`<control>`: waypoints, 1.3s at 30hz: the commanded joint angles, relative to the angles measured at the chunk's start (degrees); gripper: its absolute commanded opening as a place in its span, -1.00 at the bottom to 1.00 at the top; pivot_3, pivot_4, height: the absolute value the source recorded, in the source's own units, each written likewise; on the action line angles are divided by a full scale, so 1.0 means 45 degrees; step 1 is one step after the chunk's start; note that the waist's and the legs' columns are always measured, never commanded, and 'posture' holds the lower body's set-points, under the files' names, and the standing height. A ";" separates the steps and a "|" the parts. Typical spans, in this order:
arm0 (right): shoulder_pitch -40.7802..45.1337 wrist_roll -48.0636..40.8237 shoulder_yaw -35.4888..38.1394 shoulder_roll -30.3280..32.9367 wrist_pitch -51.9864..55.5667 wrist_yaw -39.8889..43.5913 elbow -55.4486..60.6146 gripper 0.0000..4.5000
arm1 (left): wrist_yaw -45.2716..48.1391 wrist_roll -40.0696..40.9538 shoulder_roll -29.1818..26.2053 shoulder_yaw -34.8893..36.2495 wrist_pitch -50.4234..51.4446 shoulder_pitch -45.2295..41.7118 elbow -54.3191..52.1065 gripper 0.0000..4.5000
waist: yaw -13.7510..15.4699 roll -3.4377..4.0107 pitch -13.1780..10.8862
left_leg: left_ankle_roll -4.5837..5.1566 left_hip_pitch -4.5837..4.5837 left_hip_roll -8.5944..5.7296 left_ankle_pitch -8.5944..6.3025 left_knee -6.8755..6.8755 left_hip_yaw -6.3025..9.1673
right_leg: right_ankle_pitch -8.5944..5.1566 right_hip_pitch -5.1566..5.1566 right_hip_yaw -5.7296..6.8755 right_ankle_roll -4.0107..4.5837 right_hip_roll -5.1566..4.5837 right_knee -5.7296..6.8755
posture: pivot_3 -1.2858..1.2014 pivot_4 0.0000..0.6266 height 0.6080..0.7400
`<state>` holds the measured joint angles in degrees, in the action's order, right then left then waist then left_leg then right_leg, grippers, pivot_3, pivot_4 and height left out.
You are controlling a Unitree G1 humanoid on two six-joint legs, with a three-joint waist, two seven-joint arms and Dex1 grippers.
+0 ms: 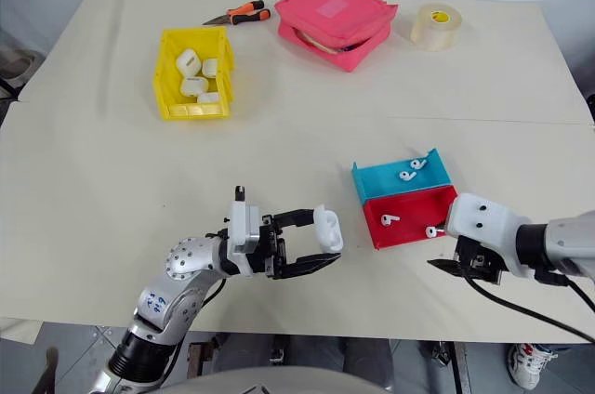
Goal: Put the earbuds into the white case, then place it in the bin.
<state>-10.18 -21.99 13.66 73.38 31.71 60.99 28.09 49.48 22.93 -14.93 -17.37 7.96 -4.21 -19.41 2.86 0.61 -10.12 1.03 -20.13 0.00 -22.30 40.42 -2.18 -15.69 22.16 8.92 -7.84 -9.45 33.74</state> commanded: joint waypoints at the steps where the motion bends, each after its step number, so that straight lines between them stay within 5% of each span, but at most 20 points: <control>1: 0.1277 0.0585 -0.1058 0.0172 -0.0718 0.0480 -0.0626 0.42 | -0.0010 -0.0037 0.0098 -0.0187 -0.0399 -0.0009 -0.0406 0.24 | -0.0022 0.0001 0.0000 | 0.0000 -0.0001 0.0000 0.0000 0.0001 -0.0002 | 0.0000 0.0001 -0.0001 0.0000 0.0000 0.0003 | 0.03 -0.52 1.00; 9: 0.3964 0.1975 -0.3467 -0.0308 -0.1612 0.1226 -0.1912 0.42 | -0.0160 -0.0145 0.0162 -0.0345 -0.0574 0.0118 -0.0510 0.24 | -0.0027 0.0002 0.0000 | -0.0002 -0.0009 0.0003 0.0000 0.0011 0.0008 | 0.0000 0.0000 0.0008 0.0000 -0.0001 -0.0003 | 0.03 -0.52 1.00; 21: 0.4890 0.3029 -0.4500 -0.0539 -0.2384 0.2000 -0.2854 0.42 | -0.0470 -0.0207 0.0091 -0.0386 -0.0575 0.0284 -0.0675 0.24 | -0.0023 0.0002 0.0000 | -0.0005 -0.0013 0.0007 -0.0002 0.0021 0.0011 | 0.0000 0.0000 0.0011 -0.0001 -0.0001 -0.0001 | 0.03 -0.52 1.00; 27: 0.4974 0.3107 -0.4412 -0.0627 -0.2338 0.2180 -0.2827 -0.44 | -0.0572 -0.0178 0.0038 -0.0356 -0.0534 0.0270 -0.0692 0.24 | -0.0020 0.0002 0.0000 | -0.0006 -0.0013 0.0007 -0.0003 0.0021 0.0012 | 0.0000 0.0001 0.0012 -0.0001 -0.0001 -0.0001 | 0.03 -0.52 1.00; 39: 0.5107 0.3449 -0.4492 -0.0747 -0.2567 0.2371 -0.3118 -0.44 | -0.0663 -0.0205 0.0072 -0.0372 -0.0556 0.0169 -0.0605 0.24 | -0.0023 0.0002 0.0000 | -0.0007 -0.0014 0.0007 -0.0003 0.0022 0.0011 | 0.0000 0.0001 0.0012 -0.0001 -0.0001 -0.0003 | 0.03 -0.52 1.00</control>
<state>12.11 -7.19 -6.65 70.22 21.12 71.30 13.92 46.69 22.12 -14.89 -18.80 6.79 -3.44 -19.56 2.76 0.62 -10.12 1.00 -20.19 0.04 -22.31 40.52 -2.13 -15.69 22.16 8.97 -7.85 -9.46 33.73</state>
